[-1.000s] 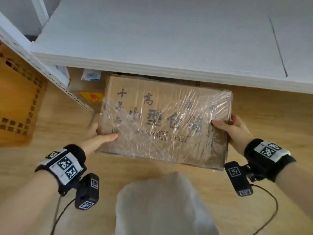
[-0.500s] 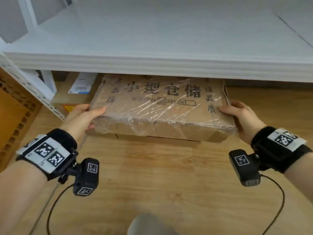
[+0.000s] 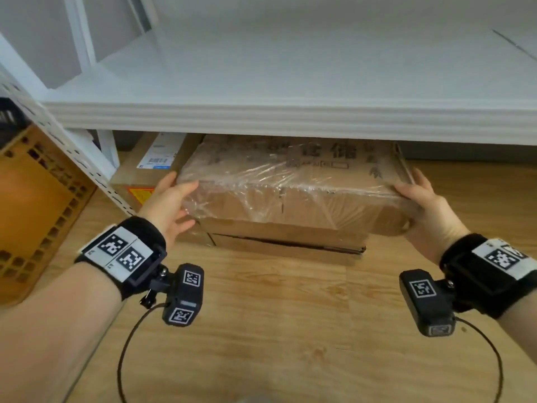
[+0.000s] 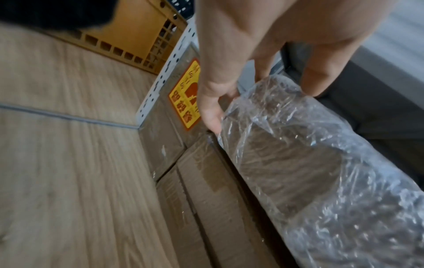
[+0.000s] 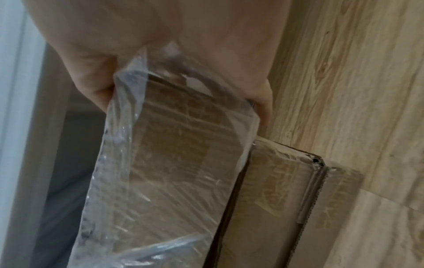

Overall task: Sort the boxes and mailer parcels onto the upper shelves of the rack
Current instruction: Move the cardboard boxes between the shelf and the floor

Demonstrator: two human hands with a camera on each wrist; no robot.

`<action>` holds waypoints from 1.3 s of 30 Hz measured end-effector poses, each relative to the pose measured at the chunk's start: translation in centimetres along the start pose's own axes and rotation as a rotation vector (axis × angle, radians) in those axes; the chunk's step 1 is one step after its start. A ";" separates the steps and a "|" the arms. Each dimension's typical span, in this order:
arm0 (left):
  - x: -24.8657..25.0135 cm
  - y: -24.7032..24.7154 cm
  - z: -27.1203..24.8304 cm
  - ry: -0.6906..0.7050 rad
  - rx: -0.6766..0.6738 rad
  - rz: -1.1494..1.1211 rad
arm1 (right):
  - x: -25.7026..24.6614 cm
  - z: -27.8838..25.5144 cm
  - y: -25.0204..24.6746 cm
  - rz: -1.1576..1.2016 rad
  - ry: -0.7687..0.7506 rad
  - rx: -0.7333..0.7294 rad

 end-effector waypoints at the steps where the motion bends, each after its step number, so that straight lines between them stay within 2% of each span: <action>1: 0.5 0.2 0.3 0.020 0.012 0.001 | -0.1 0.3 0.0 -0.005 -0.001 0.012; 5: 1.4 0.6 1.1 0.050 0.060 0.000 | 0.0 1.4 0.7 -0.040 0.013 0.004; 9: 1.2 0.2 1.4 0.080 0.119 -0.018 | -0.3 1.8 1.5 -0.118 -0.041 -0.010; 17: -1.3 -0.8 1.7 0.055 0.149 0.021 | 1.6 1.2 1.6 -0.231 -0.101 0.097; 23: -2.8 -0.4 1.2 0.108 0.132 0.063 | 2.5 0.7 0.7 -0.303 -0.157 0.280; 26: -3.3 -0.7 1.3 0.116 0.168 0.066 | 2.3 0.5 0.5 -0.377 -0.199 0.364; 29: -3.4 -0.8 0.8 0.120 0.182 0.159 | 1.8 -0.1 0.7 -0.479 -0.217 0.434; 33: -2.4 -0.6 -0.4 0.072 0.164 0.344 | 0.9 -1.3 1.5 -0.561 -0.147 0.443; 37: -0.7 0.1 -3.0 -0.058 0.108 0.539 | -0.5 -2.8 2.6 -0.702 0.039 0.358; 39: 0.8 0.7 -5.1 -0.076 0.047 0.634 | -1.7 -4.0 3.3 -0.799 0.135 0.297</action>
Point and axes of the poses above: each hand's wrist, its own z-axis towards the middle knuckle, its own y-axis out of the palm, x = y × z, the point moved 8 cm from there along z, towards the middle knuckle
